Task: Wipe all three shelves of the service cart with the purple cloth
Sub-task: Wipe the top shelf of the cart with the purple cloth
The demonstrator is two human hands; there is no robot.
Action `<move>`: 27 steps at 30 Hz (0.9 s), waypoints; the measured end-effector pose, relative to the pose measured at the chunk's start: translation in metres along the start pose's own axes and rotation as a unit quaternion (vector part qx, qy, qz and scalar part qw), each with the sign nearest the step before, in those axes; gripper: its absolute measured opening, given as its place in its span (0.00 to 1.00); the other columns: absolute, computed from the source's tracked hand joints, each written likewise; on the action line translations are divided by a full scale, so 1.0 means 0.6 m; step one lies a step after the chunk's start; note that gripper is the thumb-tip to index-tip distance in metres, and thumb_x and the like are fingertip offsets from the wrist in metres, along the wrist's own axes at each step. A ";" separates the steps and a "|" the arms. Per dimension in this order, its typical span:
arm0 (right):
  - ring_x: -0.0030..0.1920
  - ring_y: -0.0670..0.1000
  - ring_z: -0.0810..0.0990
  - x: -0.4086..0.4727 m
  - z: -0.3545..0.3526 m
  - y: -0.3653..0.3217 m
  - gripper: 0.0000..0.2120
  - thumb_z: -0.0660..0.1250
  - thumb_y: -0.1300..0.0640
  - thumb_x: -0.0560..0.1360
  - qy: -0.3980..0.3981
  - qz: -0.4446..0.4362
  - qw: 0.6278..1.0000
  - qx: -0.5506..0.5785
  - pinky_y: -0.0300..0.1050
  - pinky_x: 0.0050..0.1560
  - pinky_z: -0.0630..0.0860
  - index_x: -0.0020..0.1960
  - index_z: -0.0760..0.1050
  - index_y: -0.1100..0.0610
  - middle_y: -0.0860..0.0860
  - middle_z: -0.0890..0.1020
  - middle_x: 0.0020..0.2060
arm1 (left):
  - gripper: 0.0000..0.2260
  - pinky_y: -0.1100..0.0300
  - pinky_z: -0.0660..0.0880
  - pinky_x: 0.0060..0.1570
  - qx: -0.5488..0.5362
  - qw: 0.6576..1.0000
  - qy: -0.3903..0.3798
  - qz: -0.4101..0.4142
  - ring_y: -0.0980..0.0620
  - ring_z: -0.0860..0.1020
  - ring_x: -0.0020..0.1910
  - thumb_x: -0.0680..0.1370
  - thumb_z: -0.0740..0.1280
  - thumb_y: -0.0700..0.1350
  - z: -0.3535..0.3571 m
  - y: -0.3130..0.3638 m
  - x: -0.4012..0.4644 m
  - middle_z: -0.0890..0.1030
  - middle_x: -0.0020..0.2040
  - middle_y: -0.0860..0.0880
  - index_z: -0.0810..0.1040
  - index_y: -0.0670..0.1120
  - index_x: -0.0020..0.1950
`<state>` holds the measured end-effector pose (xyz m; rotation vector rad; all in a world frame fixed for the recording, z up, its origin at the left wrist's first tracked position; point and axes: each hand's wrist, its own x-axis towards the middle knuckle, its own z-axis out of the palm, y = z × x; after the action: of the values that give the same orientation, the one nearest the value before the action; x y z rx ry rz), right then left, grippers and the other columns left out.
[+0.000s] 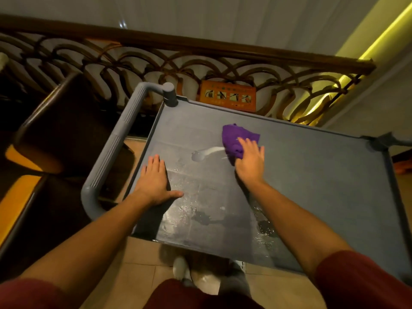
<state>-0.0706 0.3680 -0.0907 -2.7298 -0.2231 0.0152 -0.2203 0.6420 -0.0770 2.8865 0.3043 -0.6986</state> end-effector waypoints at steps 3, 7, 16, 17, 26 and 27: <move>0.81 0.59 0.54 0.021 -0.026 0.015 0.35 0.69 0.63 0.75 0.086 0.078 0.993 0.009 0.59 0.81 0.46 0.79 0.63 0.52 0.55 0.65 0.78 | 0.64 0.40 0.44 0.78 0.022 0.999 0.021 -0.018 0.37 0.39 0.80 0.61 0.52 0.84 0.011 -0.004 -0.018 0.39 0.81 0.38 0.40 0.40 0.81; 0.82 0.59 0.49 0.008 0.016 -0.033 0.35 0.67 0.52 0.79 0.037 0.067 0.997 0.016 0.58 0.81 0.47 0.82 0.56 0.51 0.55 0.57 0.81 | 0.69 0.37 0.37 0.74 0.019 1.000 -0.007 -0.007 0.34 0.34 0.78 0.57 0.52 0.86 0.004 0.001 -0.020 0.35 0.80 0.35 0.36 0.41 0.81; 0.81 0.59 0.56 -0.057 0.085 -0.110 0.33 0.68 0.58 0.74 -0.013 -0.107 0.993 0.049 0.59 0.81 0.49 0.78 0.66 0.50 0.55 0.64 0.79 | 0.70 0.36 0.34 0.74 0.024 1.000 0.003 -0.008 0.34 0.29 0.76 0.55 0.50 0.87 0.016 -0.007 -0.016 0.30 0.78 0.35 0.32 0.40 0.79; 0.81 0.58 0.56 -0.077 0.088 -0.109 0.34 0.68 0.58 0.73 -0.033 -0.154 0.986 0.056 0.58 0.81 0.48 0.78 0.66 0.49 0.55 0.64 0.79 | 0.70 0.36 0.33 0.74 0.019 1.000 -0.006 -0.006 0.35 0.29 0.76 0.55 0.51 0.87 0.014 -0.005 -0.020 0.29 0.78 0.35 0.32 0.40 0.79; 0.78 0.61 0.62 0.004 -0.003 -0.082 0.27 0.62 0.64 0.77 -0.035 -0.042 0.985 0.165 0.60 0.78 0.57 0.74 0.71 0.48 0.56 0.69 0.76 | 0.71 0.45 0.39 0.77 -0.049 0.998 -0.034 -0.021 0.40 0.35 0.79 0.56 0.62 0.83 -0.024 -0.014 -0.064 0.34 0.81 0.41 0.35 0.41 0.81; 0.79 0.62 0.61 0.020 -0.011 -0.096 0.25 0.60 0.62 0.79 -0.004 0.007 0.979 0.204 0.62 0.76 0.59 0.74 0.70 0.47 0.56 0.67 0.77 | 0.71 0.47 0.39 0.76 -0.073 0.997 -0.029 -0.023 0.41 0.34 0.79 0.56 0.62 0.83 -0.019 -0.015 -0.071 0.34 0.81 0.42 0.35 0.42 0.81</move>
<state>-0.0674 0.4197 -0.0620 -2.3229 -0.1809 0.0682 -0.2544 0.6462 -0.0481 2.7245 0.3989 -0.7341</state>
